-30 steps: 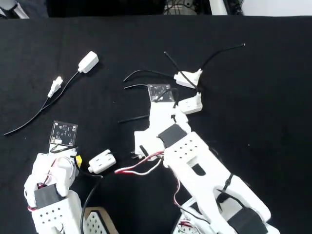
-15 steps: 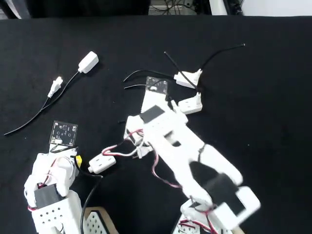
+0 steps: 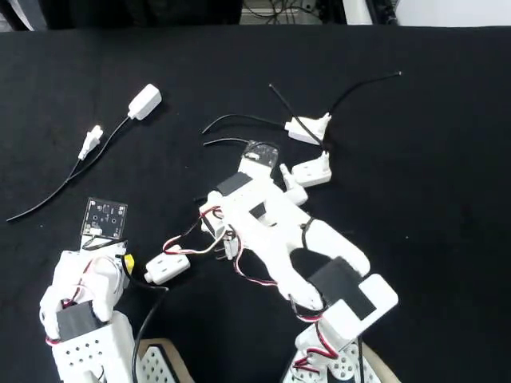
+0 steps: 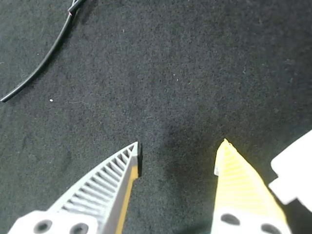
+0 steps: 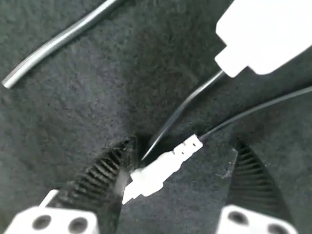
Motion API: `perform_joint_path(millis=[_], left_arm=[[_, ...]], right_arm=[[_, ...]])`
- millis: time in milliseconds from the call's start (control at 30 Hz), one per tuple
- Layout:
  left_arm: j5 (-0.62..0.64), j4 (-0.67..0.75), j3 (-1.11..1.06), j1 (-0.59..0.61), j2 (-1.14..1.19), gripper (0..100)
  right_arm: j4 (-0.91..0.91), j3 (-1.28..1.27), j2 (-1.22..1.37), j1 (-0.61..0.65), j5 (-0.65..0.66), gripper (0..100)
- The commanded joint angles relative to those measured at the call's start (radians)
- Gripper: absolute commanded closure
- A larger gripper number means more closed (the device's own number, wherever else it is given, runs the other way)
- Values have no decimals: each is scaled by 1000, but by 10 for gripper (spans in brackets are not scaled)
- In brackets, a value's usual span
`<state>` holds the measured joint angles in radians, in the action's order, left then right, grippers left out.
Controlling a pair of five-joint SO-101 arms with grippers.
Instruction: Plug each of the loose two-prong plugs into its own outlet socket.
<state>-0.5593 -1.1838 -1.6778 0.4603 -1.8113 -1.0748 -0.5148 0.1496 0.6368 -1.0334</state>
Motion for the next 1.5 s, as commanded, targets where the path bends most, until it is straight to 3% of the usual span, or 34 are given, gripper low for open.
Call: perform_joint_path(millis=[0,133,300,500,800,1000,1267,1467], left_arm=[[-3,23,-12,7,-9,751],[-3,23,-12,5,-9,751],[-3,23,-12,5,-9,751],[-3,23,-12,5,-9,751],[-3,23,-12,5,-9,751],[-3,23,-12,5,-9,751],[-3,23,-12,5,-9,751],[-3,23,-12,5,-9,751]], right_arm=[[-3,48,22,9,-2,823],[-5,50,35,6,0,991],[-31,58,35,6,18,987],[-252,191,-7,8,114,987],[-474,349,-110,11,407,987],[-672,542,-200,11,534,987],[-684,769,-214,5,683,986],[-678,926,-213,-55,907,986]])
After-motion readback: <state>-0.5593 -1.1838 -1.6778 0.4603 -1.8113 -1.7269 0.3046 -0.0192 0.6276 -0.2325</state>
